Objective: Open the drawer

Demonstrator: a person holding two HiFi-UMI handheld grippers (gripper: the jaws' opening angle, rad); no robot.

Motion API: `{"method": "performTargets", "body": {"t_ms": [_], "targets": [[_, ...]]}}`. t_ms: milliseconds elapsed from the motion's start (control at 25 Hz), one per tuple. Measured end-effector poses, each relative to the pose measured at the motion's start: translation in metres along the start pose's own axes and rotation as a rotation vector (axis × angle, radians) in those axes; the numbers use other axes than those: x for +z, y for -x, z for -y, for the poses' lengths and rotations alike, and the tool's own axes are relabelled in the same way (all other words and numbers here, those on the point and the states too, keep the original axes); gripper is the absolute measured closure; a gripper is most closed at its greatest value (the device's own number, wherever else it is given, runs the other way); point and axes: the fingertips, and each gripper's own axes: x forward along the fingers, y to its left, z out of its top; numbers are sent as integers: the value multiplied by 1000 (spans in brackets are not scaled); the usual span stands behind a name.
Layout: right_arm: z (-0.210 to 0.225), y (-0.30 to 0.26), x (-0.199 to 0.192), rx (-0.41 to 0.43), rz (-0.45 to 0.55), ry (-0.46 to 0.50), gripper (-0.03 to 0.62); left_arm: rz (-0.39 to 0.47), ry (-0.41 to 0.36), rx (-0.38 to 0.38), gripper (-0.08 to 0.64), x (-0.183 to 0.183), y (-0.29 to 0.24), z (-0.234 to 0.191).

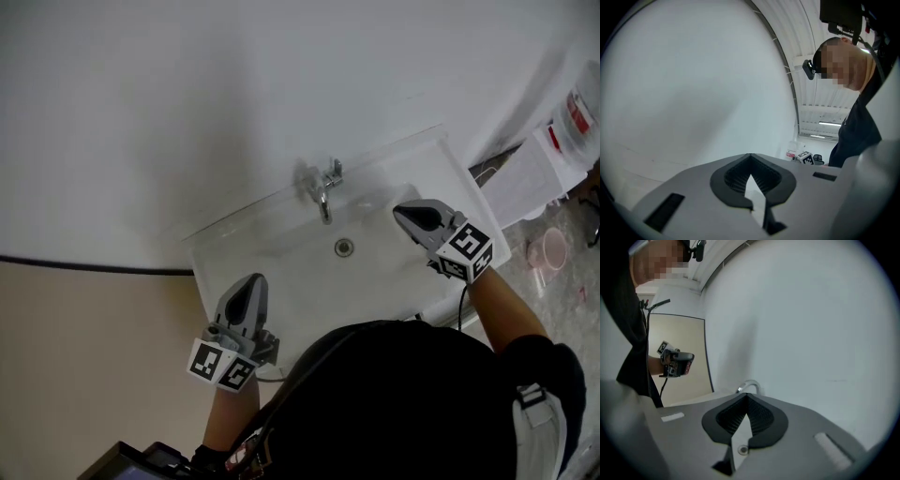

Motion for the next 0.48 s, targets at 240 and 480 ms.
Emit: {"method": "performTargets", "body": {"t_ms": [240, 480], "targets": [[-82, -76, 57, 191, 18, 18, 592, 79, 20, 124, 568, 18, 59, -38], [-138, -111, 88, 289, 31, 78, 592, 108, 15, 166, 568, 33, 90, -49]]}}
